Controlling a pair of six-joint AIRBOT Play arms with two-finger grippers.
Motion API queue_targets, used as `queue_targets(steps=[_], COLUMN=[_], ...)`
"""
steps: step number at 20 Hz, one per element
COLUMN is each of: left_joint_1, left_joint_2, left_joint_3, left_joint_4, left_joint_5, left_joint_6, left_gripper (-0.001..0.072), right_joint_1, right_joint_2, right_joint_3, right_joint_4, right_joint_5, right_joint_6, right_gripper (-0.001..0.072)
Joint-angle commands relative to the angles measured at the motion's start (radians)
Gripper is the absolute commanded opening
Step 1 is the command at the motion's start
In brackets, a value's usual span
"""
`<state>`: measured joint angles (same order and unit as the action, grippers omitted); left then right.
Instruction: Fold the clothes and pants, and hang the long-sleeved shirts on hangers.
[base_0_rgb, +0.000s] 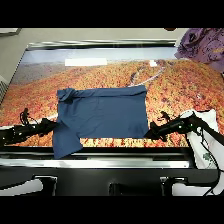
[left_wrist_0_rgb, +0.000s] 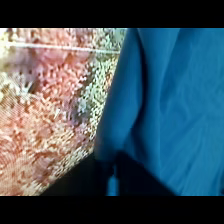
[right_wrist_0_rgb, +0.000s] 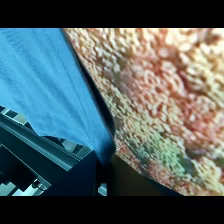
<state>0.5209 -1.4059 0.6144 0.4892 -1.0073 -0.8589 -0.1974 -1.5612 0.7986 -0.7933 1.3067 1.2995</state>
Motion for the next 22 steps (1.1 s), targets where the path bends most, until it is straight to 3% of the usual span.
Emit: queue_targets(steps=[1, 6, 12, 17, 22], left_joint_1=[-0.017, -0.023, -0.066, -0.068, -0.068], left_joint_2=[-0.012, 0.040, 0.240, 0.432, 0.647], left_joint_3=[0.006, 0.189, 0.717, 1.124, 1.165], left_joint_4=[-0.032, -0.081, -0.043, 0.234, 0.481], left_joint_5=[-0.002, -0.130, -0.150, -0.201, -0.200], left_joint_6=[0.003, -0.068, -0.286, -0.477, -0.624], left_gripper=[0.0021, 0.0018, 0.0017, 0.0018, 0.0019], right_joint_1=[0.001, 0.003, 0.003, 0.003, 0.002], right_joint_2=[0.002, 0.077, 0.225, 0.432, 0.673], right_joint_3=[0.001, 0.159, 0.791, 1.204, 1.231], right_joint_4=[0.017, 0.130, 0.119, -0.134, -0.319], right_joint_5=[0.003, 0.011, -0.040, -0.069, -0.116], right_joint_6=[-0.005, -0.077, -0.034, 0.037, 0.124], right_gripper=[0.0030, 0.0029, 0.0029, 0.0029, 0.0029])
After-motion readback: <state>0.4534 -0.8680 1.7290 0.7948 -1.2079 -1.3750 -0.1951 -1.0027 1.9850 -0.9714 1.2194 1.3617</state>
